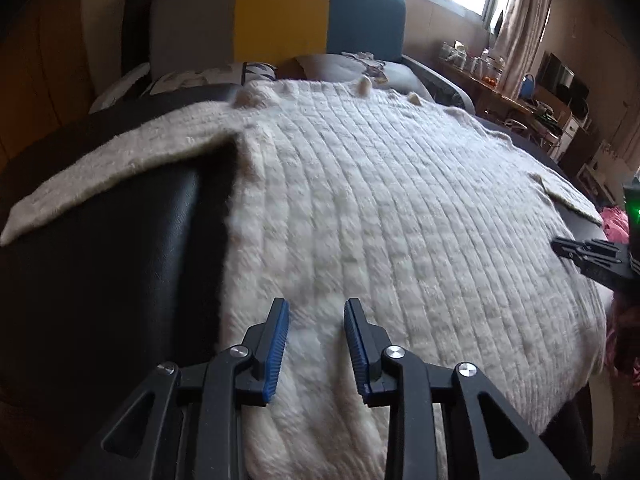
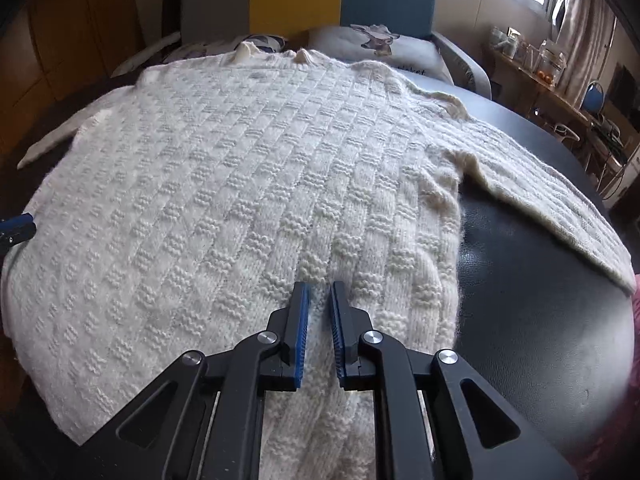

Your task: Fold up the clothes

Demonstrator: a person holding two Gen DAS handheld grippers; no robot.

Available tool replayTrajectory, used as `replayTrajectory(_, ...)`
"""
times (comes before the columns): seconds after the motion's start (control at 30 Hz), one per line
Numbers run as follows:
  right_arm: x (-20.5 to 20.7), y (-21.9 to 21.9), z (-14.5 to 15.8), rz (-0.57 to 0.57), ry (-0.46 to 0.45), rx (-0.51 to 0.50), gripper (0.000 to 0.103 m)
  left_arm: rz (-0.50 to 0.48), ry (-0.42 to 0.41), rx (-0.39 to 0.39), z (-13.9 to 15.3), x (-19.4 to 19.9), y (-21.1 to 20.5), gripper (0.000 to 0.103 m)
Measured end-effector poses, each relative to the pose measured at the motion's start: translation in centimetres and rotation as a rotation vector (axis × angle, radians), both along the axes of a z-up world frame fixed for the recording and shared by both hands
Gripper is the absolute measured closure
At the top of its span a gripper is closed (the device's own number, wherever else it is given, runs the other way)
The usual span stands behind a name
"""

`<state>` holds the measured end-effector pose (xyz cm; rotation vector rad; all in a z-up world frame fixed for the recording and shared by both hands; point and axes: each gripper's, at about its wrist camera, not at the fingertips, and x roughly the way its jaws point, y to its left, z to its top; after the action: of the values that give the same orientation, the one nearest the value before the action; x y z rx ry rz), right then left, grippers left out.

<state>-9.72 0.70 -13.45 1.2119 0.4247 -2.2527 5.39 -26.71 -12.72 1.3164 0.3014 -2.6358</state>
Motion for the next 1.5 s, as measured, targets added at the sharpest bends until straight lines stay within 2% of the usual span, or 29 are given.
replayTrajectory(0.1,-0.4,-0.8,0.9,-0.004,-0.009,0.008,0.090,0.007,0.032,0.004,1.0,-0.9,-0.3,0.073)
replayTrajectory(0.23,-0.9,-3.6,3.0,0.042,0.027,-0.042,0.090,0.003,0.048,-0.082,1.9,-2.9,0.0,0.073)
replayTrajectory(0.3,-1.4,-5.6,3.1,0.071,0.022,-0.051,0.090,0.006,0.048,-0.106,1.8,-4.0,-0.2,0.073)
replayTrajectory(0.4,-2.2,-8.6,2.7,0.109,0.004,-0.055,0.090,0.023,-0.018,-0.133,0.1,-5.3,-0.4,0.073)
replayTrajectory(0.47,-2.7,-9.9,1.6,0.116,-0.007,-0.036,0.090,0.054,-0.008,-0.143,-1.1,-5.1,-0.6,0.071)
replayTrajectory(0.57,-3.1,-10.6,0.2,0.117,0.012,0.003,0.089,0.058,0.004,-0.113,-1.0,-4.5,-0.9,0.071)
replayTrajectory(0.7,-3.7,-10.5,0.8,0.117,-0.016,-0.038,0.089,0.065,0.062,-0.043,0.9,-5.8,-2.6,0.071)
replayTrajectory(0.83,-4.5,-12.4,2.3,0.144,-0.026,-0.120,0.089,0.024,0.099,-0.018,2.0,-9.3,-3.0,0.071)
replayTrajectory(0.9,-5.0,-14.0,2.4,0.165,-0.040,-0.136,0.089,0.025,0.095,-0.022,1.8,-11.1,-3.5,0.071)
replayTrajectory(0.97,-5.6,-15.5,1.7,0.178,-0.048,-0.120,0.089,0.056,0.051,-0.024,0.6,-12.2,-4.5,0.071)
replayTrajectory(1.07,-6.7,-17.1,0.0,0.174,-0.043,-0.065,0.089,0.088,0.029,0.032,-1.5,-12.1,-6.1,0.071)
replayTrajectory(1.23,-6.3,-16.2,-0.7,0.201,0.029,-0.108,0.088,0.116,0.093,0.127,-0.8,-9.3,-8.2,0.071)
replayTrajectory(1.33,-6.9,-15.4,-0.7,0.196,-0.007,-0.156,0.088,0.252,0.153,0.253,-0.4,-4.6,-13.2,0.070)
replayTrajectory(1.43,-7.1,-15.1,-0.8,0.195,-0.016,-0.176,0.088,0.492,0.205,0.412,-1.0,3.4,-21.6,0.065)
replayTrajectory(1.5,-7.0,-15.6,-0.8,0.198,-0.007,-0.161,0.087,0.591,0.215,0.456,-1.4,6.7,-25.5,0.064)
